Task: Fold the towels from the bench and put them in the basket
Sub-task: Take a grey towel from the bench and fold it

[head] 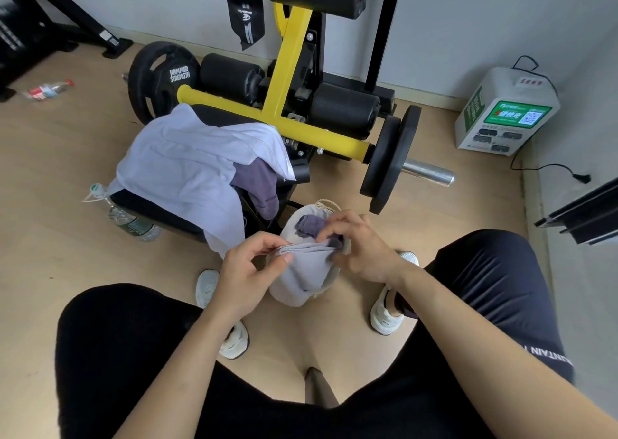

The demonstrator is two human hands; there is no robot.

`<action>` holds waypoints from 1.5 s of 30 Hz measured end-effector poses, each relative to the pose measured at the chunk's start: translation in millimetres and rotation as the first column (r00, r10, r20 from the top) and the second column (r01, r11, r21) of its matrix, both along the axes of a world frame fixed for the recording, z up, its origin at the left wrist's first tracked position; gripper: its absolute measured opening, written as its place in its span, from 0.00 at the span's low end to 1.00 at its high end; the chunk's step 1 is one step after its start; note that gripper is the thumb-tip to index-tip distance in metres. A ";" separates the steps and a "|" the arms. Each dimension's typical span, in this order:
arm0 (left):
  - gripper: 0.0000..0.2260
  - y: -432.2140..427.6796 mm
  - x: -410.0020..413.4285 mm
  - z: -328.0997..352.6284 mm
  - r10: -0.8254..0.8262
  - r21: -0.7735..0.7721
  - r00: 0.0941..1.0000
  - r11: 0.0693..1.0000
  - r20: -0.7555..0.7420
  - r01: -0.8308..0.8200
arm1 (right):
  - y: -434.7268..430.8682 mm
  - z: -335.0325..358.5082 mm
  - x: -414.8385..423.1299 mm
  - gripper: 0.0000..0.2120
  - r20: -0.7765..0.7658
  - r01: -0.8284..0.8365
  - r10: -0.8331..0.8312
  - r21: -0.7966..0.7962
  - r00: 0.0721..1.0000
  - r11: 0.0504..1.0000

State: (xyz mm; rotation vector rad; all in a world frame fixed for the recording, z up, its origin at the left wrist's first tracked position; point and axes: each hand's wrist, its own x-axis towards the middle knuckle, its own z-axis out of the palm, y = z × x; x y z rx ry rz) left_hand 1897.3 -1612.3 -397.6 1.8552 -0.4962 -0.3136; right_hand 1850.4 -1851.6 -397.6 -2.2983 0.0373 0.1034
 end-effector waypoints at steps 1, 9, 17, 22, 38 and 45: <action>0.07 1.3 0.8 0.0 0.012 -0.008 1.000 1.000 0.005 -0.012 | -1.5 -3.1 0.9 0.17 -0.004 -0.009 0.009 -0.030 1.000 1.000; 0.05 9.0 5.3 7.1 0.025 -0.074 1.000 0.997 0.010 -0.024 | 5.8 -8.3 1.7 0.29 -0.182 0.028 0.015 0.230 0.983 0.973; 0.05 23.1 12.3 2.4 0.141 -0.042 0.989 0.989 -0.052 -0.143 | 0.0 3.0 3.8 0.04 -0.074 0.115 -0.093 0.399 0.993 0.910; 0.13 25.6 15.4 -2.3 0.185 0.015 0.981 0.983 -0.062 -0.184 | 4.0 4.8 3.9 0.07 -0.012 0.131 -0.150 0.558 0.989 0.820; 0.14 -31.9 8.7 1.0 -0.233 0.396 0.936 0.911 0.263 0.116 | 0.0 0.4 -5.3 0.08 -0.003 0.014 -0.015 0.546 1.000 0.838; 0.12 -30.3 10.0 6.7 -0.200 0.212 0.958 0.965 0.203 0.157 | -9.4 -5.3 -5.0 0.12 -0.189 -0.020 0.120 0.461 0.975 0.887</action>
